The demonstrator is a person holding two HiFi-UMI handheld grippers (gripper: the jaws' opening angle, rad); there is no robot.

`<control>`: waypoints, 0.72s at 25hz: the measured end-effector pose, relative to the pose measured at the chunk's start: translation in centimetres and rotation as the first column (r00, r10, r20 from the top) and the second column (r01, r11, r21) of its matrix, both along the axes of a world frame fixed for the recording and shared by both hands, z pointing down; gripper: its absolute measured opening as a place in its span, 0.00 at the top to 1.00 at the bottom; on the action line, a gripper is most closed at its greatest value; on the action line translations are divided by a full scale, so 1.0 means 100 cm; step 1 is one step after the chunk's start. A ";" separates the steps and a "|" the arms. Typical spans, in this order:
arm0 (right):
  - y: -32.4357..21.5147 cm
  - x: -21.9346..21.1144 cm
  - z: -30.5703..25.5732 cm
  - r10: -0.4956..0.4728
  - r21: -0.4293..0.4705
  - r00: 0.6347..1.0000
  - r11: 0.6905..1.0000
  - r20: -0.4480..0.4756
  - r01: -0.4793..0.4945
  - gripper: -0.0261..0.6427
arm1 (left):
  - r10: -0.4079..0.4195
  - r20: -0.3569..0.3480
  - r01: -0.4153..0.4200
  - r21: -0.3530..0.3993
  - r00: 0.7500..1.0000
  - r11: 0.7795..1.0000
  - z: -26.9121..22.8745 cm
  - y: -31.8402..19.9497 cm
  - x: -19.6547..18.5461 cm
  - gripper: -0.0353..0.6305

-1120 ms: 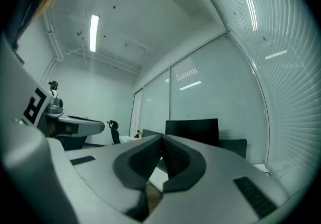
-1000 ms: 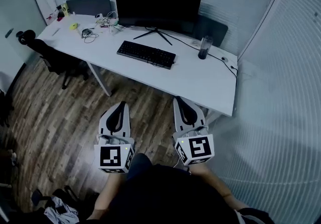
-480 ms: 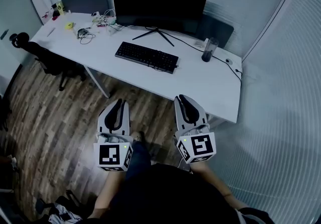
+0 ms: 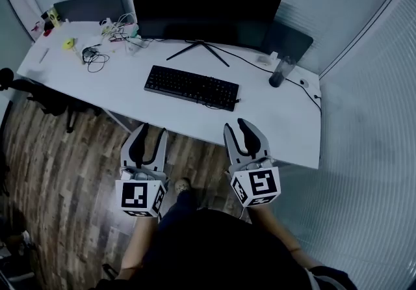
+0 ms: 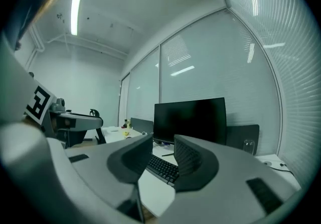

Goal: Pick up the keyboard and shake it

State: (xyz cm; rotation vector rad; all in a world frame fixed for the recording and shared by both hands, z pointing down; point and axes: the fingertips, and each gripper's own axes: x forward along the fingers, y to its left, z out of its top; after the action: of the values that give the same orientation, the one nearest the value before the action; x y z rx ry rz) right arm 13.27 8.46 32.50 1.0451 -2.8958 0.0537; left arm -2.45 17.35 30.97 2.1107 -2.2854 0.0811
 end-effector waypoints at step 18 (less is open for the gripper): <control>-0.074 -0.052 0.056 0.233 -0.134 0.962 0.959 -0.139 -0.251 0.78 | 0.150 -0.098 -0.159 -0.091 0.984 0.983 0.064 -0.097 -0.119 0.72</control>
State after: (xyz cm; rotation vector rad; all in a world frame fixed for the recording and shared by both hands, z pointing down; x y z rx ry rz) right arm 8.06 1.10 38.07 1.3180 -2.5943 0.2091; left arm -14.31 7.70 37.32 2.1901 -2.0223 0.0966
